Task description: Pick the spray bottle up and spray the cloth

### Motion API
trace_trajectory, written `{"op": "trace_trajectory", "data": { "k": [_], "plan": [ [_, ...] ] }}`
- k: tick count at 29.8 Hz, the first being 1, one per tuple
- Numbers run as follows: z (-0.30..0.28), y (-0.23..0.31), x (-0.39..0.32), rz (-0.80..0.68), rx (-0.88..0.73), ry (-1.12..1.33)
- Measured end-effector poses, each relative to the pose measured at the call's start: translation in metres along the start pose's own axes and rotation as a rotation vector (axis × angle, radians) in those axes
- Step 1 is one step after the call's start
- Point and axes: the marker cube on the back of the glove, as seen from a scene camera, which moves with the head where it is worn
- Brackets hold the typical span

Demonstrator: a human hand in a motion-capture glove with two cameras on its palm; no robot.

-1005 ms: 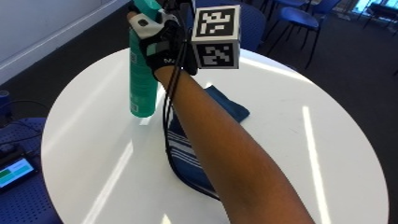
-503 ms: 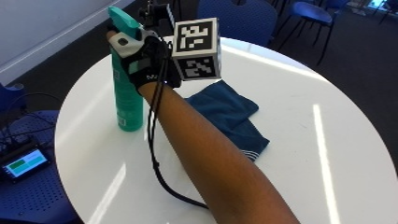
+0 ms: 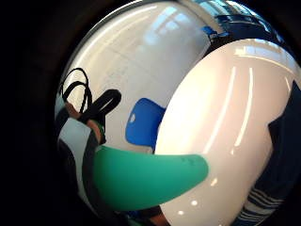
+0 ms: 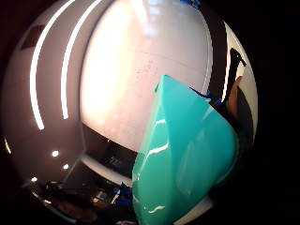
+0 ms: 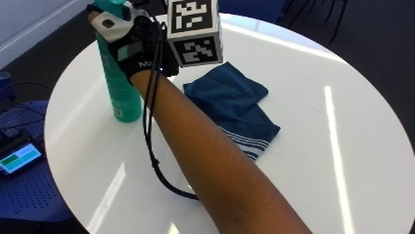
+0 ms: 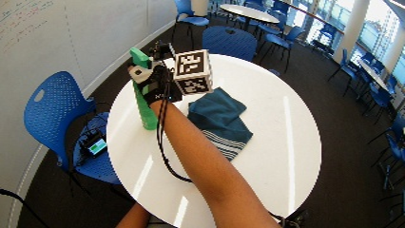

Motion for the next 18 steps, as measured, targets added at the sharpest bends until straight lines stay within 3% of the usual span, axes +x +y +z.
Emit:
{"op": "trace_trajectory", "data": {
  "k": [18],
  "plan": [
    [0.0050, 0.0029, 0.0017, 0.019, -0.016, -0.011]
  ]
}}
